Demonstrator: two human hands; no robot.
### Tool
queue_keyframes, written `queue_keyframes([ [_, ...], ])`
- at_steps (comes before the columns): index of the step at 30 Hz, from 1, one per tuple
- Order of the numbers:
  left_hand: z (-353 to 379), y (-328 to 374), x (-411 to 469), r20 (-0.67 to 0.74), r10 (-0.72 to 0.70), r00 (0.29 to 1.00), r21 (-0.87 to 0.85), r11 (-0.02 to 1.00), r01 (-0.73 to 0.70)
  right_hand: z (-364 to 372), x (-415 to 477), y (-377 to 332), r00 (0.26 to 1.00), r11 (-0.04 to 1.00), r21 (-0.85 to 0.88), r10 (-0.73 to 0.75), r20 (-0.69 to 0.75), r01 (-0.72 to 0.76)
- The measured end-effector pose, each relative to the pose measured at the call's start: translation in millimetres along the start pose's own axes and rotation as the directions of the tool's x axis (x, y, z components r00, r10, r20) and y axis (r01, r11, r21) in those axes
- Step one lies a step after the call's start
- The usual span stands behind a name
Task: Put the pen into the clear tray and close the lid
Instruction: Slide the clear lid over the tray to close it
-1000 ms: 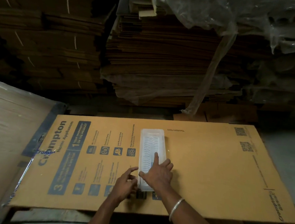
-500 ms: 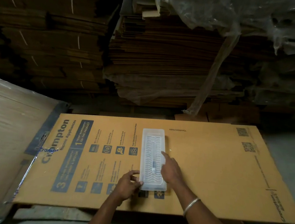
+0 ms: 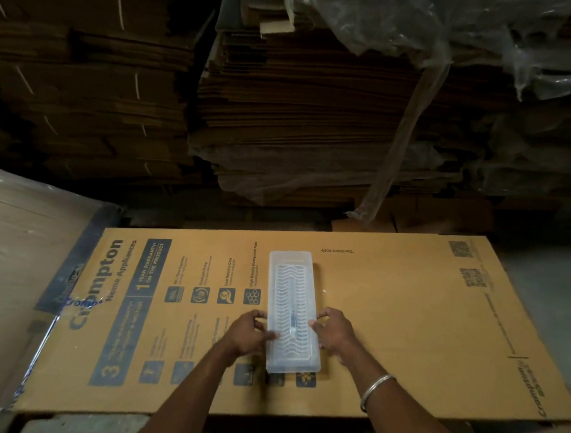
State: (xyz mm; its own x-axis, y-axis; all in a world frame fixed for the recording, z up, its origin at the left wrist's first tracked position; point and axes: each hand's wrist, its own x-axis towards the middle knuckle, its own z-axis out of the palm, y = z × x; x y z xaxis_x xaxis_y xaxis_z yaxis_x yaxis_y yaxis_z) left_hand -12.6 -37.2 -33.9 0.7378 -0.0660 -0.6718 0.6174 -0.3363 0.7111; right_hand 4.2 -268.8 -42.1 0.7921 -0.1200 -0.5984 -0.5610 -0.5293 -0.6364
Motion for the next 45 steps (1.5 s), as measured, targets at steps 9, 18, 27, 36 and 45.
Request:
queue_keyframes([
  [9,2.0,92.8,81.6,-0.385,0.044,0.922,-0.014,0.998,-0.054,-5.6,-3.0,3.3,0.999,1.000,-0.015,0.024,0.027,-0.024],
  [18,-7.8,105.4,135.1,-0.423,-0.163,0.891,-0.194,0.977,0.087,-1.8,7.1,6.9,0.999,0.998,-0.056,-0.012,0.030,0.014],
  [27,-9.2,75.7,189.2,-0.360,-0.198,0.912,-0.239,0.964,0.115,-0.2,6.4,9.1,0.998,1.000,-0.019,0.005,0.056,-0.004],
  [36,-1.0,113.8,119.4,-0.390,-0.142,0.910,-0.238,0.970,0.049,-1.3,10.6,12.1,0.992,1.000,0.001,0.017,0.124,-0.018],
  [45,-0.5,117.7,120.0,-0.394,-0.187,0.900,-0.269,0.960,0.082,-9.8,7.8,3.9,0.982,0.996,0.082,0.019,0.190,-0.035],
])
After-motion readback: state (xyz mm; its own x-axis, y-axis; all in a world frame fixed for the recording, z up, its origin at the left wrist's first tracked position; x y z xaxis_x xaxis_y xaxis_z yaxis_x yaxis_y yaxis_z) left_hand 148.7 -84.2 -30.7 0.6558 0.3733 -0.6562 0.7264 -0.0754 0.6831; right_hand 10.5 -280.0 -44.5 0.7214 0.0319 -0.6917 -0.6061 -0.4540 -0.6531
